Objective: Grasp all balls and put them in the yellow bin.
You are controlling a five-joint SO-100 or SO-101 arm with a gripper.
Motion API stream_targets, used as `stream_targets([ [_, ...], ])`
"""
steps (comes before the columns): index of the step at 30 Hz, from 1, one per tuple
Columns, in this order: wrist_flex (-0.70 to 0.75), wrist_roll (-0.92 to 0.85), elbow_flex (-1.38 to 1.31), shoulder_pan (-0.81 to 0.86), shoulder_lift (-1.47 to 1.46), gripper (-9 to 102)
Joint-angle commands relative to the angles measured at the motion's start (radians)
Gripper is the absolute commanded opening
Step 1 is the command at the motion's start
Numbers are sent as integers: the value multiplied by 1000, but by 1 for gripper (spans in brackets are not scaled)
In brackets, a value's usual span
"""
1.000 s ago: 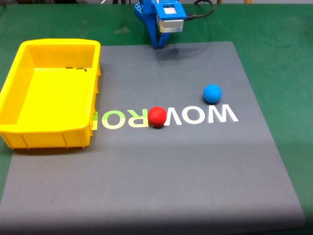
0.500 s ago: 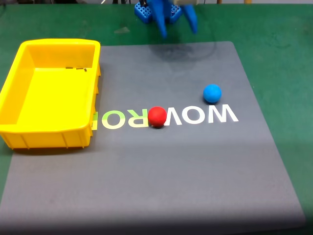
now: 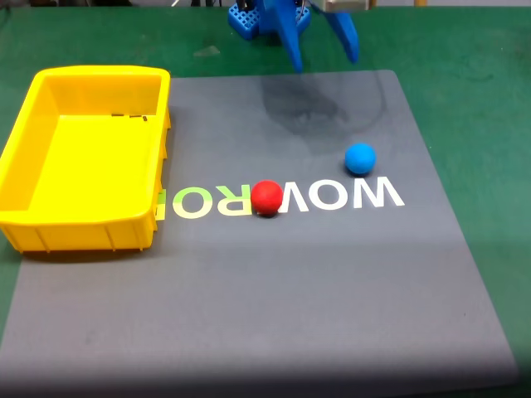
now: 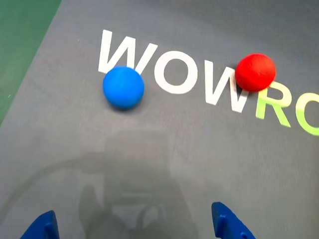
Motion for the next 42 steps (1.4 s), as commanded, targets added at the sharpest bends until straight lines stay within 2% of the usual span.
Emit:
stream_targets([
  [1, -54, 20, -138, -6, -118, 35],
  [17, -242, 15, -321, -43, -555, 35],
  [42, -318, 29, -529, -83, -902, 34],
])
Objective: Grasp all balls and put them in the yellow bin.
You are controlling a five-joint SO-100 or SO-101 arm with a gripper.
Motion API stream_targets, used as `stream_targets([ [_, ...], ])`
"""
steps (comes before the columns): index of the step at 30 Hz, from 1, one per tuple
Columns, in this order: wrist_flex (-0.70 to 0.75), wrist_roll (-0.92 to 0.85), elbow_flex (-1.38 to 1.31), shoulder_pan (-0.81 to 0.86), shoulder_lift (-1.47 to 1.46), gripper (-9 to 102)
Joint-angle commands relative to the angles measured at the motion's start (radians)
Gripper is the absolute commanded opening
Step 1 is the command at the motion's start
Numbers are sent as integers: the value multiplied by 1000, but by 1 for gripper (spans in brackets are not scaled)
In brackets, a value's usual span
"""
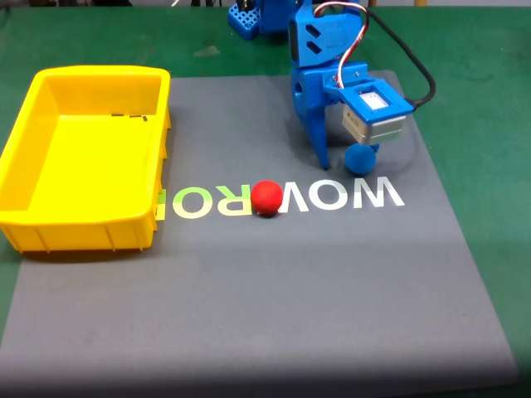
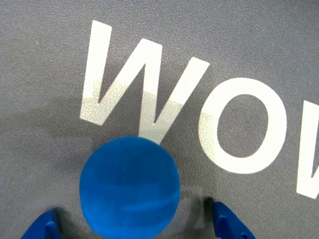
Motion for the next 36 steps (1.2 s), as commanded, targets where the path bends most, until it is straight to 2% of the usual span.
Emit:
stream_targets([
  [1, -28, 15, -83, -8, -6, 34],
  [10, -40, 26, -138, -21, -75, 31],
  [17, -46, 15, -153, -21, -91, 22],
  [22, -41, 9, -153, -14, -87, 0],
  [36, -44, 3, -161, -3, -23, 0],
])
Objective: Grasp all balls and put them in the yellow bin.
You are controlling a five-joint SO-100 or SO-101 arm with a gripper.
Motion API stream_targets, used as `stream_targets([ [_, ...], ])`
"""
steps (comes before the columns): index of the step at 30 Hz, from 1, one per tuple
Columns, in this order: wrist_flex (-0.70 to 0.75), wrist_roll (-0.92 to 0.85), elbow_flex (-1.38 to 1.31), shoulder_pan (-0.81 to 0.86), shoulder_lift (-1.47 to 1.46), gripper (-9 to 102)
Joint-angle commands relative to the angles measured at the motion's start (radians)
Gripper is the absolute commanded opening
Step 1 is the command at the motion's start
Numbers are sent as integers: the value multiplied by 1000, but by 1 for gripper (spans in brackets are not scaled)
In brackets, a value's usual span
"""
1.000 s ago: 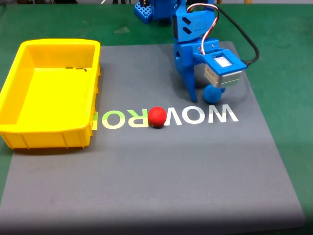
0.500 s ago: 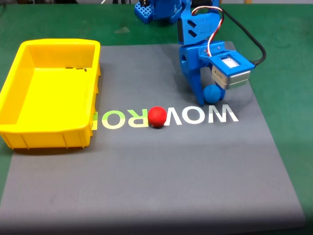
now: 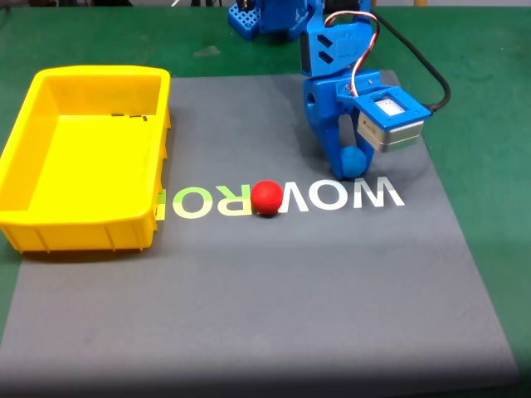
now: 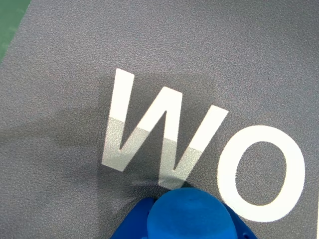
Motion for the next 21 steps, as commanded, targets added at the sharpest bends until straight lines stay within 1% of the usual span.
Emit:
stream_targets([
  [1, -31, -8, -64, 21, 86, 0],
  [6, -54, -9, -135, 52, 166, 0],
  [11, -55, -25, -206, 121, 252, 0],
  [21, -15, -103, -209, 394, 383, 0],
])
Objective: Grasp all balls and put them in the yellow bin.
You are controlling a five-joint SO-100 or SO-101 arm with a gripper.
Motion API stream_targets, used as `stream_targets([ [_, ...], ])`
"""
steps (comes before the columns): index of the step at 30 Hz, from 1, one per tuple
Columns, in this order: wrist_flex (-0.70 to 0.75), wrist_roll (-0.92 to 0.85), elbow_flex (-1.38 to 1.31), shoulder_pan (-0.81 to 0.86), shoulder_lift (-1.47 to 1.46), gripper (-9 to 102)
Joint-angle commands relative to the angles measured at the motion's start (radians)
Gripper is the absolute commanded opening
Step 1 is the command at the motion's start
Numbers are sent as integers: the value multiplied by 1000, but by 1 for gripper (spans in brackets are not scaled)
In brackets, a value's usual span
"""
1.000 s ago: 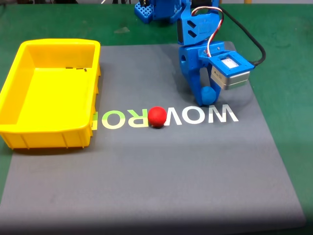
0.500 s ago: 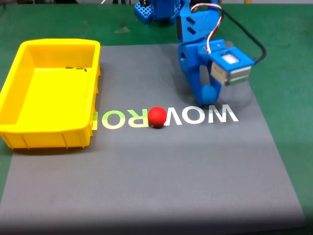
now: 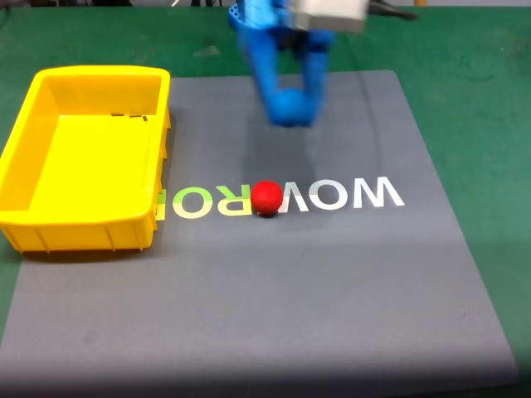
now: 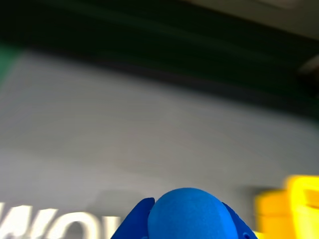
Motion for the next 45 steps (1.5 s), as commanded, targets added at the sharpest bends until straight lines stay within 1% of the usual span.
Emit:
stream_targets([
  [1, 3, -21, -75, 127, 89, 0],
  [8, 11, -51, -72, 316, 109, 0],
  [15, 14, -71, -74, 457, 84, 0],
  [20, 8, -94, -75, 532, 55, 0],
  [26, 2, -104, -75, 560, 37, 0],
  [27, -5, -101, -75, 560, 35, 5],
  [29, -12, -97, -75, 561, 34, 31],
  [30, -18, -84, -75, 561, 34, 36],
  [31, -25, -78, -75, 560, 34, 38],
  [34, -26, -64, -77, 555, 32, 41],
  [45, -28, -51, -95, 541, 18, 41],
])
